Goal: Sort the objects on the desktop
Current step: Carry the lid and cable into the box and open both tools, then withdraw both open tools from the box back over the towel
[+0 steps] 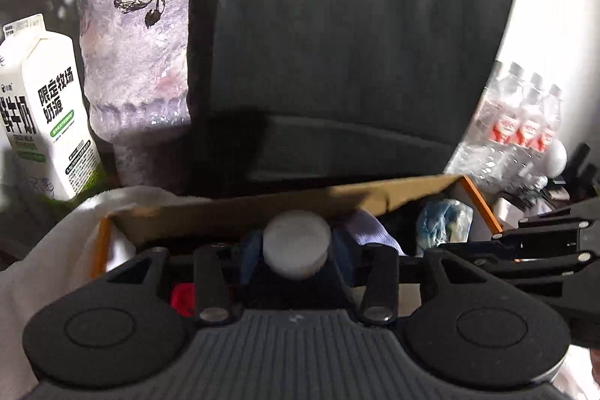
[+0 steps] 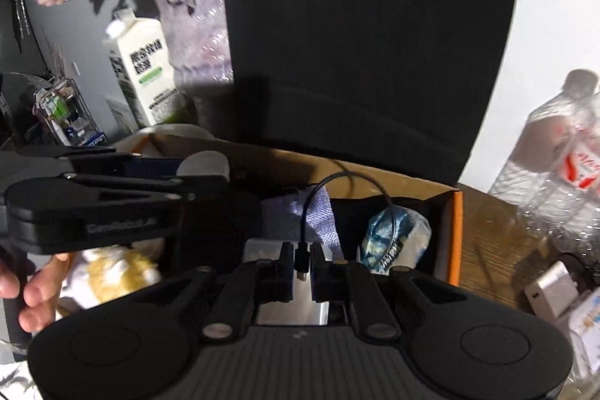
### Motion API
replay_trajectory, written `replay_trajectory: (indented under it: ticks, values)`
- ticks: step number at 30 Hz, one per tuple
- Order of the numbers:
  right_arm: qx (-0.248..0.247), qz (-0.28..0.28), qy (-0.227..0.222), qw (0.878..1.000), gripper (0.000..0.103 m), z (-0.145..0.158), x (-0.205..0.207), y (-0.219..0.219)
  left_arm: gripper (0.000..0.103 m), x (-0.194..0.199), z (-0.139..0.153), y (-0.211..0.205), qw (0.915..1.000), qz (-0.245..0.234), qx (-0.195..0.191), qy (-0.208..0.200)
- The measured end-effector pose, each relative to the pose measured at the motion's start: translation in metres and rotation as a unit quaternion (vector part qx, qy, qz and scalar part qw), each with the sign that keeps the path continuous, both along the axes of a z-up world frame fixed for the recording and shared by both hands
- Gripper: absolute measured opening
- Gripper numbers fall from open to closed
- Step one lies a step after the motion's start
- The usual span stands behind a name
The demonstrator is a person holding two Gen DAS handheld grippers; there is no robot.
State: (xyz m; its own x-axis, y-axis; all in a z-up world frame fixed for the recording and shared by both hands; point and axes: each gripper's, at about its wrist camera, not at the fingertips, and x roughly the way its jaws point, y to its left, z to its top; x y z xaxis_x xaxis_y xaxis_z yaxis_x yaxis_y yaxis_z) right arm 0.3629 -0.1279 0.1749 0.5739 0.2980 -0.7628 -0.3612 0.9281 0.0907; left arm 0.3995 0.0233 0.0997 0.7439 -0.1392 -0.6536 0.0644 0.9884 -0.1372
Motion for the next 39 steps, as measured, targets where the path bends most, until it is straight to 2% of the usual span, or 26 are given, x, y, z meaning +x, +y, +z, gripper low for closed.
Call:
replay_trajectory:
  ticks: [2, 3, 4, 5, 7, 10, 16, 19, 20, 24, 29, 33, 34, 35, 36, 37, 38, 39]
  values:
    - [0.005, -0.015, -0.004, 1.000, 0.035, -0.004, 0.009, -0.003, 0.064, 0.003, 0.002, 0.003, 0.9999, -0.004, -0.015, -0.006]
    - [0.010, -0.022, -0.002, 1.000, 0.041, -0.005, 0.012, -0.006, 0.073, 0.002, 0.006, 0.004, 0.9997, -0.003, -0.021, -0.011]
    - [0.018, -0.027, -0.002, 0.999, 0.048, -0.004, 0.014, -0.009, 0.073, 0.001, 0.009, 0.006, 0.9997, -0.004, -0.020, -0.014]
    - [0.026, -0.029, -0.002, 0.999, 0.048, -0.002, 0.014, -0.012, 0.074, 0.000, 0.013, 0.008, 0.9998, -0.004, -0.015, -0.015]
    - [0.032, -0.039, -0.008, 0.999, 0.048, 0.004, 0.013, -0.017, 0.085, -0.004, 0.017, 0.011, 0.9998, 0.010, -0.001, -0.016]
    - [0.027, -0.065, -0.018, 0.997, 0.049, 0.015, 0.008, -0.021, 0.090, -0.011, 0.023, 0.015, 0.9995, 0.028, 0.012, -0.001]
    - [-0.018, -0.093, -0.032, 0.995, 0.058, 0.033, -0.022, -0.015, 0.101, -0.043, 0.041, 0.022, 0.9971, 0.065, 0.030, 0.026]
    - [-0.043, -0.099, -0.051, 0.993, 0.059, 0.048, -0.038, -0.009, 0.103, -0.066, 0.054, 0.022, 0.9957, 0.078, 0.039, 0.032]
    - [-0.059, -0.103, -0.072, 0.990, 0.059, 0.059, -0.053, -0.006, 0.103, -0.074, 0.058, 0.022, 0.9955, 0.079, 0.041, 0.031]
    - [-0.080, -0.098, -0.105, 0.986, 0.059, 0.070, -0.081, 0.001, 0.103, -0.110, 0.072, 0.020, 0.9950, 0.083, 0.053, 0.018]
    - [-0.066, -0.102, -0.136, 0.983, 0.068, 0.081, -0.131, 0.001, 0.103, -0.167, 0.079, 0.018, 0.9943, 0.095, 0.049, -0.004]
    - [-0.073, -0.088, -0.172, 0.978, 0.070, 0.082, -0.181, 0.005, 0.103, -0.226, 0.077, 0.010, 0.9937, 0.074, 0.067, -0.050]
    - [-0.072, -0.071, -0.198, 0.975, 0.072, 0.079, -0.218, 0.008, 0.103, -0.242, 0.075, 0.008, 0.9936, 0.067, 0.067, -0.061]
    - [-0.072, -0.071, -0.198, 0.975, 0.075, 0.079, -0.218, 0.008, 0.103, -0.259, 0.072, 0.007, 0.9934, 0.060, 0.067, -0.071]
    - [-0.062, -0.062, -0.209, 0.974, 0.076, 0.077, -0.237, 0.007, 0.103, -0.274, 0.068, 0.007, 0.9934, 0.049, 0.068, -0.078]
    - [-0.048, -0.050, -0.224, 0.972, 0.077, 0.067, -0.273, 0.006, 0.103, -0.291, 0.063, 0.006, 0.9933, 0.039, 0.066, -0.086]
    - [-0.048, -0.050, -0.224, 0.972, 0.077, 0.067, -0.273, 0.006, 0.103, -0.307, 0.057, 0.006, 0.9930, 0.032, 0.064, -0.094]
    - [-0.040, -0.047, -0.233, 0.971, 0.078, 0.061, -0.291, 0.005, 0.103, -0.325, 0.050, 0.006, 0.9925, 0.027, 0.062, -0.101]
